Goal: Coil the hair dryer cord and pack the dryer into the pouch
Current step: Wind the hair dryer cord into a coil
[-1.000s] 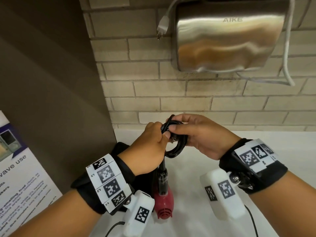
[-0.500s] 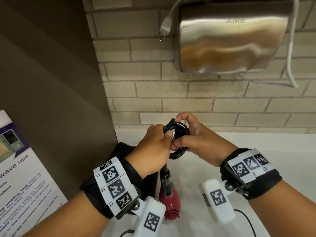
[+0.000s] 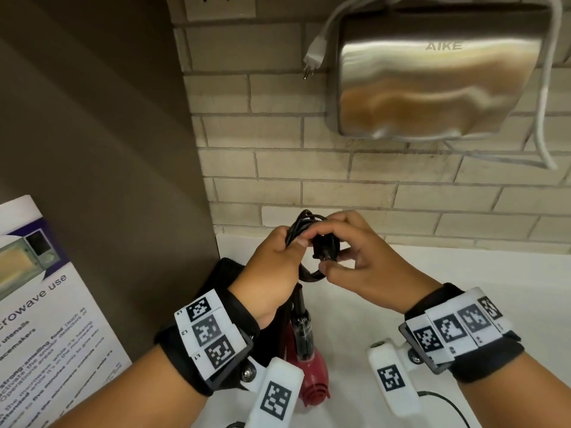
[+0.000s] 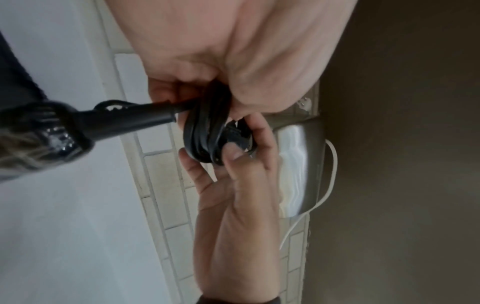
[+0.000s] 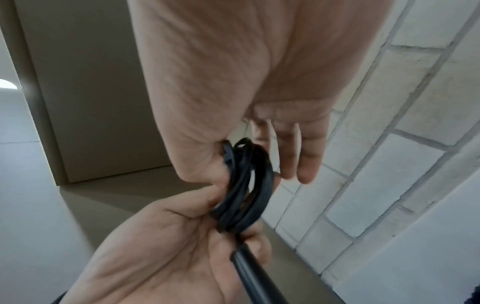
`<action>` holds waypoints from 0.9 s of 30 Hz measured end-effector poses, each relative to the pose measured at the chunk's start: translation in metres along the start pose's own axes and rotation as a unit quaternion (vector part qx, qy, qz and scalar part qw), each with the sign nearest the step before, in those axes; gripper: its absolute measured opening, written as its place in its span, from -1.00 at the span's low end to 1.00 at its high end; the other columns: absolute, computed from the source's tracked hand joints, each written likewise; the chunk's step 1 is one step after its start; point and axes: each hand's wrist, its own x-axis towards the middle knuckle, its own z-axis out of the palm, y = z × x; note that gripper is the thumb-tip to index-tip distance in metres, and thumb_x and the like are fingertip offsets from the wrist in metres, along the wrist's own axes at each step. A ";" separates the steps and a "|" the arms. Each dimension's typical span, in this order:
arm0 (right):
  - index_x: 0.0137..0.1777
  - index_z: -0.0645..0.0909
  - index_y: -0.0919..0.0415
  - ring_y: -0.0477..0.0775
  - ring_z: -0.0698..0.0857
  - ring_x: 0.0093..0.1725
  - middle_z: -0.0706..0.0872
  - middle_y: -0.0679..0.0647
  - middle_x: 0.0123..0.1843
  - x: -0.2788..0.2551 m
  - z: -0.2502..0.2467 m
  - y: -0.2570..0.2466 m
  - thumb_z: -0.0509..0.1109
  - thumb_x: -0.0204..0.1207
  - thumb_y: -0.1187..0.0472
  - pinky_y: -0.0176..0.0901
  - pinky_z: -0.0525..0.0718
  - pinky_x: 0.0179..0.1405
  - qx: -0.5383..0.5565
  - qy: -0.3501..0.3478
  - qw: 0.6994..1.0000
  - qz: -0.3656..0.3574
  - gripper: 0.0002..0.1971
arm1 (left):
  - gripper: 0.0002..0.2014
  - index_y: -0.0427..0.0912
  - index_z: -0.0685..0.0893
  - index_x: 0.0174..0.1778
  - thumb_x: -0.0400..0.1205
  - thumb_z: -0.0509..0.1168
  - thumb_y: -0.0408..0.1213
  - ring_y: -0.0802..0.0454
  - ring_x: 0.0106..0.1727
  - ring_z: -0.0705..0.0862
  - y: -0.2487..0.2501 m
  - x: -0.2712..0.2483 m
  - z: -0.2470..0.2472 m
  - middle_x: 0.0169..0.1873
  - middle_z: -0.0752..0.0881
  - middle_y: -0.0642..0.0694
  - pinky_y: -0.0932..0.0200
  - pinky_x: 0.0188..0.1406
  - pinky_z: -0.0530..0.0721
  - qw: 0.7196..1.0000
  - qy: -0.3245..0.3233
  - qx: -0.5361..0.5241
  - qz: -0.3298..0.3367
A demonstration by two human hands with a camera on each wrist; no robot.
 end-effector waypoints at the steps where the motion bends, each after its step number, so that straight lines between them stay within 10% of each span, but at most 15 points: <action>1: 0.20 0.72 -0.09 -0.07 0.60 0.32 0.52 -0.04 0.25 -0.001 0.001 0.002 0.49 0.49 0.39 -0.15 0.69 0.23 -0.030 0.023 0.999 -0.016 -0.61 | -0.80 -0.03 0.68 0.13 0.75 0.20 -0.09 -0.27 0.27 0.73 0.000 0.001 -0.002 0.16 0.79 -0.22 -0.39 0.37 0.62 1.000 0.008 -0.028 -0.005; 5: 0.14 0.76 -0.07 -0.04 0.59 0.28 0.54 -0.04 0.18 -0.002 0.002 0.008 0.53 0.45 0.36 -0.26 0.60 0.17 -0.072 0.076 0.994 -0.041 -0.65 | -0.82 -0.09 0.73 0.08 0.71 0.27 -0.13 -0.32 -0.02 0.72 -0.003 0.003 -0.006 -0.04 0.80 -0.22 -0.49 0.36 0.60 0.997 -0.004 -0.079 -0.005; 11: 0.26 0.65 -0.10 -0.15 0.60 0.27 0.57 -0.17 0.19 0.000 0.011 0.003 0.65 0.38 0.05 -0.50 0.47 0.14 -0.131 0.088 0.987 -0.033 -0.56 | -0.82 -0.22 0.67 0.12 0.76 0.22 -0.23 -0.10 -0.15 0.57 -0.004 0.006 0.001 -0.16 0.65 -0.21 -0.11 0.02 0.62 0.996 0.022 -0.079 0.023; 16: 0.29 0.75 0.04 0.11 0.58 0.16 0.62 0.12 0.18 0.000 0.019 0.007 0.63 0.42 0.12 -0.17 0.59 0.07 -0.317 0.191 0.925 -0.087 -0.59 | -0.83 -0.07 0.69 0.08 0.72 0.24 -0.11 -0.21 -0.12 0.65 -0.004 0.009 0.003 -0.07 0.76 -0.35 -0.52 0.14 0.65 0.997 0.034 -0.066 0.035; 19: 0.15 0.79 0.18 0.16 0.57 -0.04 0.63 0.14 -0.06 0.000 0.023 0.000 0.61 0.41 0.17 -0.08 0.62 -0.23 -0.385 0.203 0.893 -0.113 -0.69 | -0.84 -0.10 0.65 0.08 0.76 0.20 -0.16 -0.34 0.03 0.75 -0.003 0.010 0.006 -0.01 0.77 -0.34 -0.37 0.20 0.70 0.998 0.047 -0.025 0.041; 23: 0.03 0.65 0.19 0.07 0.67 -0.39 0.70 0.00 -0.32 -0.002 0.025 -0.016 0.51 0.42 0.14 0.03 0.69 -0.51 -0.340 0.157 0.924 -0.069 -0.77 | -0.83 -0.15 0.62 0.10 0.77 0.16 -0.17 -0.34 0.13 0.73 -0.005 0.010 0.009 0.05 0.76 -0.37 -0.29 0.17 0.70 0.998 0.048 0.025 0.027; 27: -0.11 0.67 0.14 -0.15 0.63 -0.43 0.75 0.06 -0.36 -0.007 0.011 -0.023 0.52 0.36 0.26 -0.29 0.65 -0.42 -0.069 0.174 0.982 0.008 -0.87 | -0.85 -0.16 0.64 0.01 0.75 0.21 -0.19 -0.31 -0.01 0.75 -0.006 0.012 -0.002 -0.12 0.80 -0.27 -0.21 0.22 0.71 0.999 -0.010 0.048 0.024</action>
